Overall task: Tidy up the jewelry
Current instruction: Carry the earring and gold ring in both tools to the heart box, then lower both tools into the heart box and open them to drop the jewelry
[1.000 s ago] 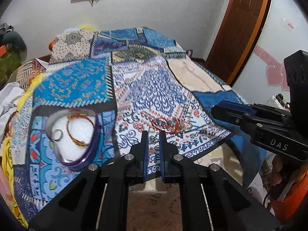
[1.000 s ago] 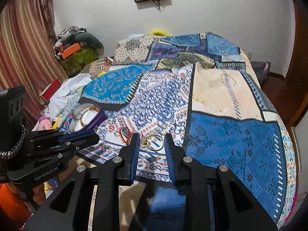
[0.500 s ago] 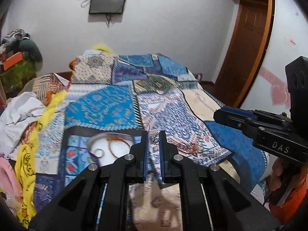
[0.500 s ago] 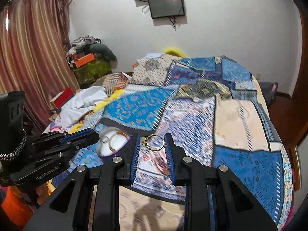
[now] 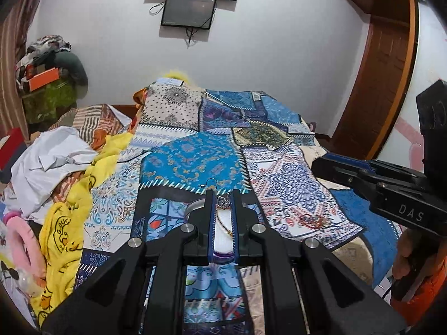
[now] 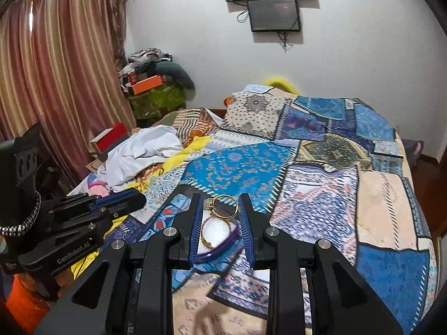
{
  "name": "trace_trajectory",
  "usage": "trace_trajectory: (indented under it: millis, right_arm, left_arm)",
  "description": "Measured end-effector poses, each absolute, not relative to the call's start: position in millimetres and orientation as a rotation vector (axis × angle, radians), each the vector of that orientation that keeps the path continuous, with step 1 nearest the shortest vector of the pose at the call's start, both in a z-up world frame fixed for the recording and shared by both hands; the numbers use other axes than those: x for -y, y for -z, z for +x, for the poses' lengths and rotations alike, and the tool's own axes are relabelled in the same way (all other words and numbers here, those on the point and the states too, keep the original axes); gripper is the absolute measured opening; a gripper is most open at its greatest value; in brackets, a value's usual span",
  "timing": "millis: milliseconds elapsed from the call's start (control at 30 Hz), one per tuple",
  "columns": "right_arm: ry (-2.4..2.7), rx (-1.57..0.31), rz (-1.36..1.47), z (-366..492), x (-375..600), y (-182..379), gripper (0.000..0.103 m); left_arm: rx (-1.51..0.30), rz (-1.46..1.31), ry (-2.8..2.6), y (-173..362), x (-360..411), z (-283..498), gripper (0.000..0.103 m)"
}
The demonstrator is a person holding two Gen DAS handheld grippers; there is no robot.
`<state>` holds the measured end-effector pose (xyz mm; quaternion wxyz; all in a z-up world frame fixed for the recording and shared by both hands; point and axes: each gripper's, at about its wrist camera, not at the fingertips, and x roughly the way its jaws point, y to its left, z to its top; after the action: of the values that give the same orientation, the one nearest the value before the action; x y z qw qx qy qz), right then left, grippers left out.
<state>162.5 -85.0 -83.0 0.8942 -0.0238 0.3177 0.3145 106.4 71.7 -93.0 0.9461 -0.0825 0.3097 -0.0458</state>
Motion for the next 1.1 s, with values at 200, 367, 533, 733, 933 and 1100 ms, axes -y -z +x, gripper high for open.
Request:
trace_trajectory:
  millis: [200,367,533,733,933,1100]
  right_arm:
    - [-0.669,-0.699,-0.058,176.0,65.2,97.3,0.023]
    - [-0.674,-0.764,-0.052,190.8,55.7,115.5,0.023]
    - [-0.672,-0.825,-0.054,204.4,48.4,135.5,0.023]
    - [-0.679,-0.879,-0.042,212.4,42.8,151.0,0.023]
    - [-0.692,-0.920,-0.040,216.4,37.2,160.9,0.023]
    - [-0.696,-0.945,-0.044,218.7,33.8,165.2,0.024]
  left_arm:
    - [-0.675,-0.190,0.107,113.6,-76.2,117.5,0.009]
    - [-0.729,-0.203,0.141,135.4,-73.6,132.2,0.009]
    - [-0.781,-0.204,0.168,156.4,-67.7,143.8,0.009]
    - [-0.823,-0.205,0.179,173.1,-66.4,152.9,0.009]
    - [-0.840,-0.207,0.191,179.5,-65.9,155.6,0.009]
    - [-0.839,-0.209,0.195,179.7,-65.8,156.2,0.009]
